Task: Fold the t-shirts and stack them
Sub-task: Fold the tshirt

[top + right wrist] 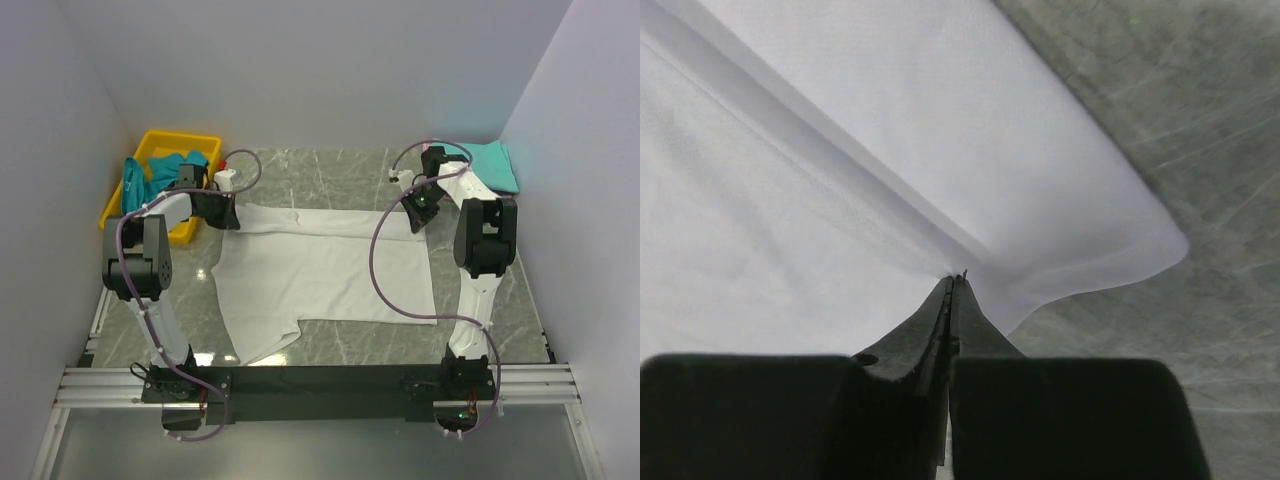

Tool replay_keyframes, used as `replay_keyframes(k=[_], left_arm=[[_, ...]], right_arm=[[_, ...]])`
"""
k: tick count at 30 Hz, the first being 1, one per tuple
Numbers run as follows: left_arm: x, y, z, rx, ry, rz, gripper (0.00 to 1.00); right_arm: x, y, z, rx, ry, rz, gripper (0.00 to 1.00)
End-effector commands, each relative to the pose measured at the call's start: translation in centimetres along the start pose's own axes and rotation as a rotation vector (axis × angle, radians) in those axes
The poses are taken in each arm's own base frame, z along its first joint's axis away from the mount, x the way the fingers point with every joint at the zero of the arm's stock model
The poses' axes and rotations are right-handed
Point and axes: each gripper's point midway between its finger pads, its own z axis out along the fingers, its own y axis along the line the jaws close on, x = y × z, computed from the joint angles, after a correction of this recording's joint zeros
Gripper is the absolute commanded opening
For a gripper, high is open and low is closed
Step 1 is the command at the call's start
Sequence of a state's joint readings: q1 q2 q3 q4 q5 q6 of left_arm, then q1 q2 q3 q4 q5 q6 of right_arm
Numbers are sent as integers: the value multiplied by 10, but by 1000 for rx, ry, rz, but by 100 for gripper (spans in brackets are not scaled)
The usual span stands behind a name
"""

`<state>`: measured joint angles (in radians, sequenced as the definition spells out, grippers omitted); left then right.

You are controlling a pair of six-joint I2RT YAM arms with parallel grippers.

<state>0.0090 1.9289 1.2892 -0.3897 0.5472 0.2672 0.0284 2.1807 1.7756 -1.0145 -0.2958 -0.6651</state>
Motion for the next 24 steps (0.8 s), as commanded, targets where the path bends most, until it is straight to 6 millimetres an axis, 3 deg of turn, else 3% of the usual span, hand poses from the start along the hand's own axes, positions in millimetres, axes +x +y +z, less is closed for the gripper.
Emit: replay_keyframes(k=[1,9,18,20,21,22,24], left_arm=[[-17,-15,-18,29,-61,50,1],[15,-21,-2,13,24,109,1],[18,-23,-3,8,28,113,1],[21,-26,-6,22,39,128,7],[15,-25,-11,26,30,140,18],[12,-25,-15,38,25,155,22],[-4,-26,-26,57,-21,163,36]], right_arm=[[5,3,-20,29,-10,-49,0],[20,6,2,45,53,-69,0],[10,2,-3,63,29,-67,0],[8,2,-6,66,24,-74,0],[10,3,-7,62,30,-77,0],[11,3,-8,64,32,-79,0],[8,3,-14,72,22,-85,9]])
